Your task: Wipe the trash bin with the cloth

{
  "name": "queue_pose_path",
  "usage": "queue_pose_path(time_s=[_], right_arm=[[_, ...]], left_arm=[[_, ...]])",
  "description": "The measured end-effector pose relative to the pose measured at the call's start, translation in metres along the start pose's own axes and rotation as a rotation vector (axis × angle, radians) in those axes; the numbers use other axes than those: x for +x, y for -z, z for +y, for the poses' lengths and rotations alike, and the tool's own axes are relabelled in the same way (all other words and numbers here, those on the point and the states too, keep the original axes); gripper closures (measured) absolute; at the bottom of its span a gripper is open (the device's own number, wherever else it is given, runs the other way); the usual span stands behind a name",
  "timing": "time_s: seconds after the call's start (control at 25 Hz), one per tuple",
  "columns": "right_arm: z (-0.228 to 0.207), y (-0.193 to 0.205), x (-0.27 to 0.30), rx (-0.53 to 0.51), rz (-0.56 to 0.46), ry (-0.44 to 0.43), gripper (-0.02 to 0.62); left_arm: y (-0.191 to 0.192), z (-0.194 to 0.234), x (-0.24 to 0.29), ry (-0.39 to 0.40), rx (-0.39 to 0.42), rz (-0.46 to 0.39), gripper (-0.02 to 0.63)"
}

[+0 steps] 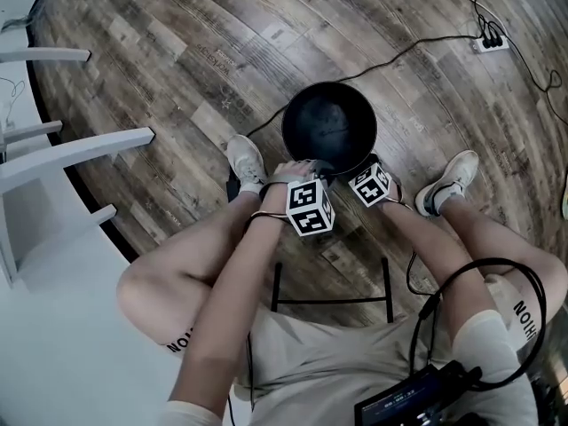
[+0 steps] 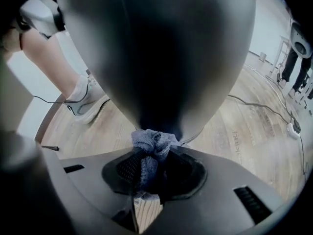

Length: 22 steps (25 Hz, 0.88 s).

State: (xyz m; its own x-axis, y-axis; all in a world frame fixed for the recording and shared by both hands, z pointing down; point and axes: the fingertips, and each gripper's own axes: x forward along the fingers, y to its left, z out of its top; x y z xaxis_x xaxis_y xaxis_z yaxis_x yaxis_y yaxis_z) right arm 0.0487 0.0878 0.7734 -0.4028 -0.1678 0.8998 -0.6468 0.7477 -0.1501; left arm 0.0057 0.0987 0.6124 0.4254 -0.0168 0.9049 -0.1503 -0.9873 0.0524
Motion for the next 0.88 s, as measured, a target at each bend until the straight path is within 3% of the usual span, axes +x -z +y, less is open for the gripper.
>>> queue_pose_path(time_s=[0.32, 0.44, 0.64, 0.88], right_arm=[[-0.012, 0.017, 0.033, 0.053, 0.054, 0.053, 0.492], [-0.010, 0.015, 0.032, 0.058, 0.053, 0.034, 0.492], [-0.007, 0.006, -0.001, 0.051, 0.019, 0.000, 0.492], [0.002, -0.002, -0.052, 0.120, -0.024, -0.037, 0.492]], left_arm=[[-0.001, 0.002, 0.002, -0.019, -0.037, 0.008, 0.561], [0.001, 0.005, 0.002, -0.031, -0.081, 0.012, 0.558], [-0.003, 0.003, 0.006, -0.044, -0.150, 0.022, 0.551], [-0.010, 0.006, 0.010, -0.084, -0.230, 0.015, 0.541]])
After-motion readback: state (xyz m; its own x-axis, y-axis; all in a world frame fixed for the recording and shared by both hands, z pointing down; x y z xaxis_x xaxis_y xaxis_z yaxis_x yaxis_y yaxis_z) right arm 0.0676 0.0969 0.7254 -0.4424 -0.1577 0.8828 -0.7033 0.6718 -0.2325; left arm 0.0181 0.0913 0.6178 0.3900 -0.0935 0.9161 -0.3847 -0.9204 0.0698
